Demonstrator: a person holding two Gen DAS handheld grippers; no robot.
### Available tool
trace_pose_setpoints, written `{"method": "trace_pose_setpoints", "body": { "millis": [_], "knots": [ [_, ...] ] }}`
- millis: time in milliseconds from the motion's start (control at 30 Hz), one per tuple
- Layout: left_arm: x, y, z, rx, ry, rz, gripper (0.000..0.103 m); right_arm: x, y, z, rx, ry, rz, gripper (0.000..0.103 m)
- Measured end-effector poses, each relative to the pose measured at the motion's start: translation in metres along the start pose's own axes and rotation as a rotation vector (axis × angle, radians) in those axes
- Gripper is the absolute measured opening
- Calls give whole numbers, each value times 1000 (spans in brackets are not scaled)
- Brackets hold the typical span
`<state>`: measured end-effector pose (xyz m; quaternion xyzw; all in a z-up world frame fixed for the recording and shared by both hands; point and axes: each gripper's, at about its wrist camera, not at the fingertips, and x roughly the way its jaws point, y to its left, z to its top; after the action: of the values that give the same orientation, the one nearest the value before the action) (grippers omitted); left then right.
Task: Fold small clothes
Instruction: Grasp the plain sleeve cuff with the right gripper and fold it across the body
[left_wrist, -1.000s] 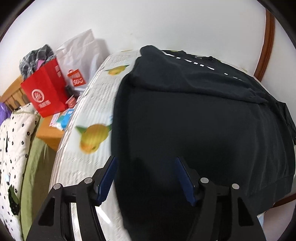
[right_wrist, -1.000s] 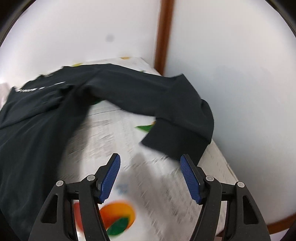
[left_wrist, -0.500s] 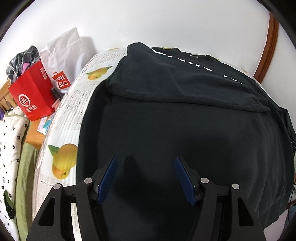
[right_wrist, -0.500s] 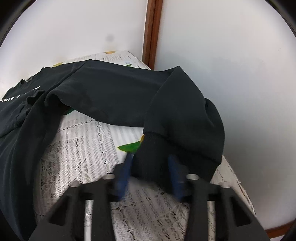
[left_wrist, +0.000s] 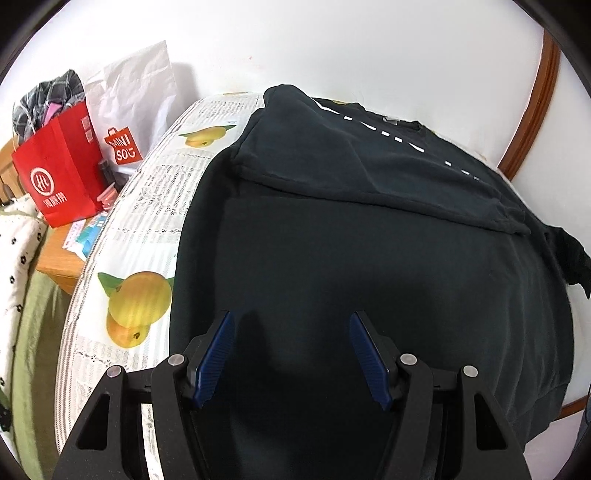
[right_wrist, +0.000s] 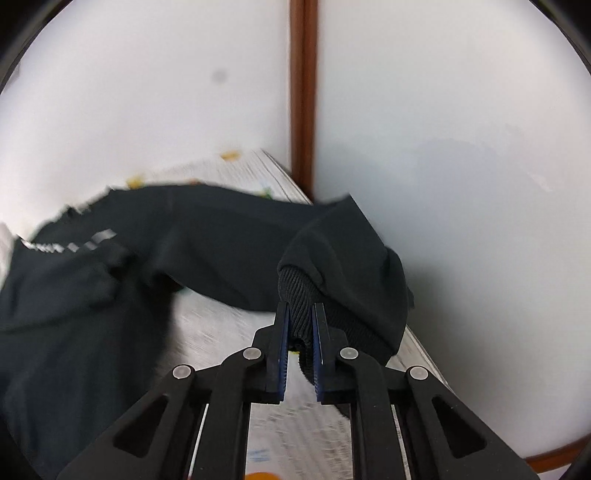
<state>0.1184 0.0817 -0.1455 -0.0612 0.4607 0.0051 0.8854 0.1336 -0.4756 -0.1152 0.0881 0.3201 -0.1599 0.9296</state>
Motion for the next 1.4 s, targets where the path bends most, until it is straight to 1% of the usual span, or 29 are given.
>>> {"method": "trace_pose_setpoints", "body": {
  "millis": [100,233,400,467,600,733,800,867,933,1067,1167,1233,1300,1333,1400],
  "knots": [
    [6,5,2,0,1,-6,62,-20,22,18,-15,-32,43,11],
    [18,11,4,19,8,30,62,-42,67,42,-34,-56,133,11],
    [24,16,7,21,7,10,64,-63,150,64,-83,-71,269,10],
    [25,16,6,26,4,9,65,-66,191,72,-102,-58,352,10],
    [26,16,4,31,-1,-4,70,-69,268,76,-153,-34,482,10],
    [27,14,2,34,-10,-15,77,-63,348,68,-216,-6,614,10],
    [27,11,0,49,-17,-7,77,-61,385,63,-250,-2,680,10],
    [27,10,0,52,-23,0,77,-57,420,58,-310,-32,717,10],
    [27,9,-1,57,-27,3,78,-48,446,52,-323,-4,769,10],
    [26,9,-1,59,-29,-5,80,-36,477,46,-313,31,838,10],
    [26,9,-1,60,-31,-11,81,-25,484,42,-281,66,873,11],
    [26,8,-1,63,-30,-13,82,-17,488,41,-270,98,877,12],
    [25,7,-2,65,-30,-14,83,-6,491,37,-271,125,880,22],
    [25,7,-2,66,-30,-16,83,-1,491,34,-269,138,894,25],
    [24,7,-2,63,-31,-24,84,6,484,32,-269,174,924,43]
  ]
}}
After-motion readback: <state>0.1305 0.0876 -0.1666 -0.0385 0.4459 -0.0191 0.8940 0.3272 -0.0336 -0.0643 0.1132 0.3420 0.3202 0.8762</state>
